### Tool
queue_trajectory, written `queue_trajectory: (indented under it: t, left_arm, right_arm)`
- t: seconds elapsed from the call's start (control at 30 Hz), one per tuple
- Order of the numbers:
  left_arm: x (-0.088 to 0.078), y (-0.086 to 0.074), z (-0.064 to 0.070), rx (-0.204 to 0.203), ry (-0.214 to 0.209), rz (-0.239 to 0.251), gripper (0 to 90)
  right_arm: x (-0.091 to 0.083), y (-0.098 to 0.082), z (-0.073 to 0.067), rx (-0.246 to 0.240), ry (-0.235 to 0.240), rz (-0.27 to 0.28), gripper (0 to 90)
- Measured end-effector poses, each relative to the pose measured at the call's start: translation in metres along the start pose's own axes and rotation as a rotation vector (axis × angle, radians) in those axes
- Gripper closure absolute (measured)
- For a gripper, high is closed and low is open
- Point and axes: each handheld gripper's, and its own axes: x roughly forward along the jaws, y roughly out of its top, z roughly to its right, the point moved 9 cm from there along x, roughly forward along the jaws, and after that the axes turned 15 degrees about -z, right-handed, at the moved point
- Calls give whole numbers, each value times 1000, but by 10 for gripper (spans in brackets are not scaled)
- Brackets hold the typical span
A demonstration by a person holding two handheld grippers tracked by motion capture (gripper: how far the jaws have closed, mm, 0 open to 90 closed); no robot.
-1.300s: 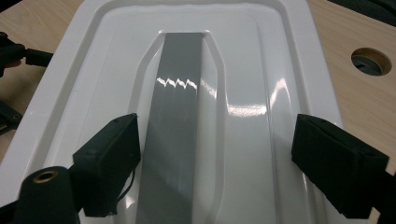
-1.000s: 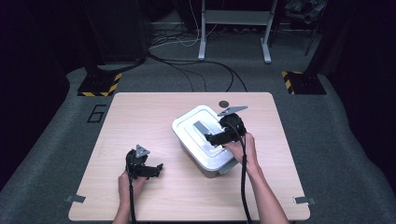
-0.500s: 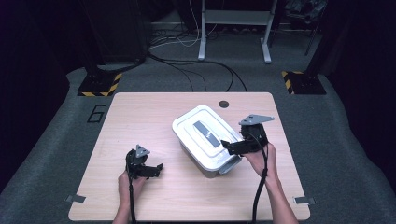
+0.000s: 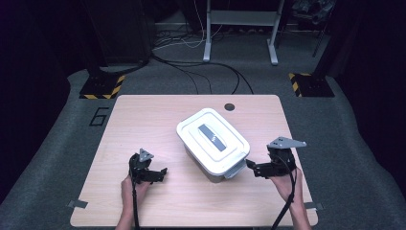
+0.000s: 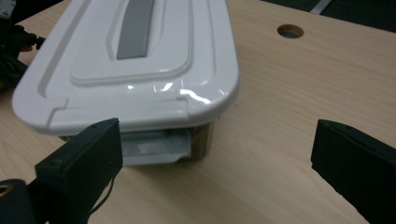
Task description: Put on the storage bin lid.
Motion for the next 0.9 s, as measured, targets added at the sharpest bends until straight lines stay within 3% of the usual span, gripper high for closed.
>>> queue_trajectory:
  t: [0.3, 0.53, 0.7, 0.9]
  left_arm:
    - [0, 0, 0, 0, 0, 0, 15]
    - [0, 0, 0, -2, 0, 0, 15]
    - [0, 0, 0, -1, 0, 0, 15]
    - [0, 0, 0, -2, 0, 1, 15]
  right_arm:
    - [18, -49, 17, 80, -14, -24, 17]
    - [47, -85, 24, 123, -21, -89, 26]
    - [70, -108, 29, 131, -80, -131, 23]
    - [80, -116, 36, 135, -124, -123, 23]
